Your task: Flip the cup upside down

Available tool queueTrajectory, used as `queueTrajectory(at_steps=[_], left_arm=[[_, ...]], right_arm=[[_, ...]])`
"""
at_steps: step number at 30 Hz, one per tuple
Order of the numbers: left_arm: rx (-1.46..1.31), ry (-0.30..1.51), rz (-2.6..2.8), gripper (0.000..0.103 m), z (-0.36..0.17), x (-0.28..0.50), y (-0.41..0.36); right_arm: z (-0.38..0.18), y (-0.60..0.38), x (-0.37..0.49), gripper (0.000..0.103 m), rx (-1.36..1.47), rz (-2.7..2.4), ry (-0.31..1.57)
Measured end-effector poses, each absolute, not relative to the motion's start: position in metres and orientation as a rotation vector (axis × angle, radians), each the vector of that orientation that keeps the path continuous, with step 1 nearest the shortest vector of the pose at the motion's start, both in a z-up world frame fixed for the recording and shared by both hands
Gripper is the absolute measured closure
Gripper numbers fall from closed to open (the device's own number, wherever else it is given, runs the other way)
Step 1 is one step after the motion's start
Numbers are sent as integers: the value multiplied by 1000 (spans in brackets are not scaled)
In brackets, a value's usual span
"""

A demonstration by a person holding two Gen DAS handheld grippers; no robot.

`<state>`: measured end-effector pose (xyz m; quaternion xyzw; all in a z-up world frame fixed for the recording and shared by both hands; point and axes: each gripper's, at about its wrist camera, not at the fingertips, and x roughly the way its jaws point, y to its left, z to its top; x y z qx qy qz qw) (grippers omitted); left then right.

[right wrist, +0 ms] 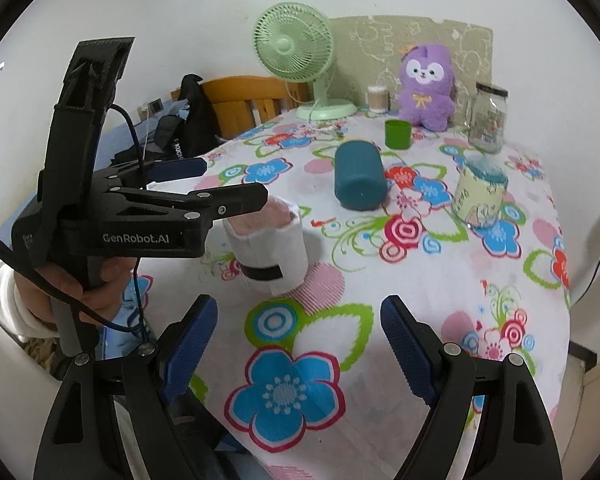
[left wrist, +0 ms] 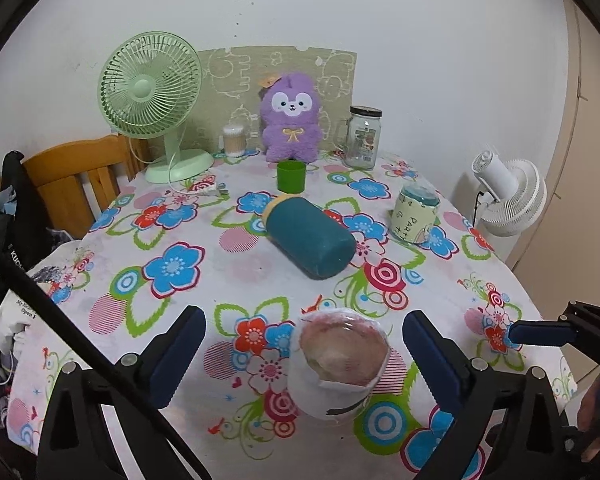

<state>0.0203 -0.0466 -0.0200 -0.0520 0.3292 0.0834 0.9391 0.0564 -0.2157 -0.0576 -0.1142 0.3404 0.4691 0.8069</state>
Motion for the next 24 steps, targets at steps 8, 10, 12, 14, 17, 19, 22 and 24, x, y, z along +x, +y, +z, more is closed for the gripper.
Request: queueTrajectory(at_steps=[8, 10, 12, 14, 17, 19, 22, 24], left_arm=[[28, 583, 203, 0, 12, 6, -47], [33, 566, 211, 0, 19, 2, -46], [26, 545, 217, 0, 30, -2, -41], [10, 537, 228, 0, 38, -5, -36], [-15, 515, 239, 0, 52, -13, -29], [-5, 487, 262, 0, 61, -18, -26], [29, 470, 291, 0, 73, -23, -25], [44, 485, 288, 0, 77, -27, -25]], right_arm=[[-32, -208, 56, 17, -234, 968, 663], [-21, -208, 56, 17, -189, 935, 651], [-9, -207, 54, 17, -158, 878, 644], [6, -206, 47, 17, -149, 819, 608], [27, -199, 31, 17, -159, 748, 545], [37, -193, 21, 17, -182, 701, 501], [51, -181, 2, 16, -233, 605, 426], [54, -177, -4, 13, -228, 584, 427]])
